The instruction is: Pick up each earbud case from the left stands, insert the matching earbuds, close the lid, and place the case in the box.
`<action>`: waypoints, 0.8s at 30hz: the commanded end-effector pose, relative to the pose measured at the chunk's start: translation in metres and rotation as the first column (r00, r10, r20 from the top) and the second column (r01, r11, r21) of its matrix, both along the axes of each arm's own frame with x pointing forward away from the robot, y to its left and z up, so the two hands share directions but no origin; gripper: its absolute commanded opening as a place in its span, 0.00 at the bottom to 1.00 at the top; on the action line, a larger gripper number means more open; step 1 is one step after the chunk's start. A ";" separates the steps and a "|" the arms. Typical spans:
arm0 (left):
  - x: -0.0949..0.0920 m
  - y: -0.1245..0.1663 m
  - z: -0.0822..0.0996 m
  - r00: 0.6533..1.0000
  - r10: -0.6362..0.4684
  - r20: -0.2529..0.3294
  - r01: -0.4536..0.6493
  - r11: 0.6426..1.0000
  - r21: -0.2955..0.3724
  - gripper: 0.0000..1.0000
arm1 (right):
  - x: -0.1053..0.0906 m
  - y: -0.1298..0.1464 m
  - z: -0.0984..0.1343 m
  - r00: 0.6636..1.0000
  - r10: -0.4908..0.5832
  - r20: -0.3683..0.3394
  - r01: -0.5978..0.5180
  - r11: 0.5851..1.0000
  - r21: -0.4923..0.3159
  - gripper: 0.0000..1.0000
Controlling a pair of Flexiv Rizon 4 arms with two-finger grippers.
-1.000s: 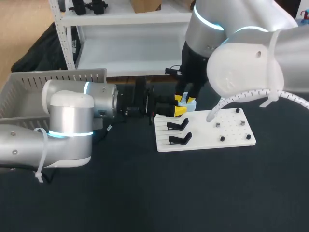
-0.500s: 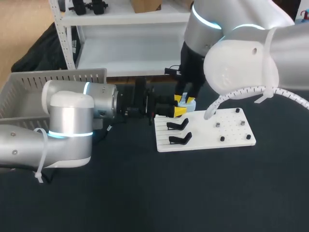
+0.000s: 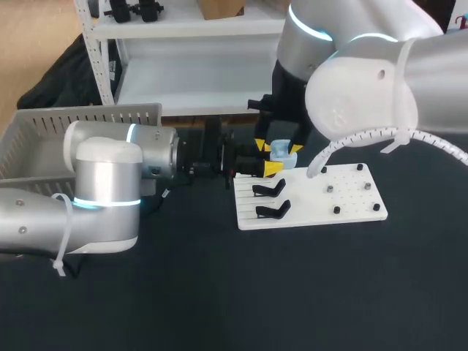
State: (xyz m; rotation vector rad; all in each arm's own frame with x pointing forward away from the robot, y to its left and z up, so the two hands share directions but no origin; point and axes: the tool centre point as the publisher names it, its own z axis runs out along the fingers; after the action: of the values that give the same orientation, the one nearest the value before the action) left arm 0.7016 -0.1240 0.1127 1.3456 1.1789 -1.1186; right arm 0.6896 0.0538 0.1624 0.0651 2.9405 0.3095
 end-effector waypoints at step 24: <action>0.000 0.000 0.000 1.000 0.002 0.001 -0.002 1.000 -0.002 0.00 | -0.026 -0.038 0.023 0.993 -0.121 0.009 0.121 0.993 0.013 0.69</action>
State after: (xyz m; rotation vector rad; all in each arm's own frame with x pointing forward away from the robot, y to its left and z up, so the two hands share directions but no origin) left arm 0.7016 -0.1240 0.1128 1.3455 1.1789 -1.1186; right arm 0.6703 0.0220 0.1871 0.2344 2.9332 0.3010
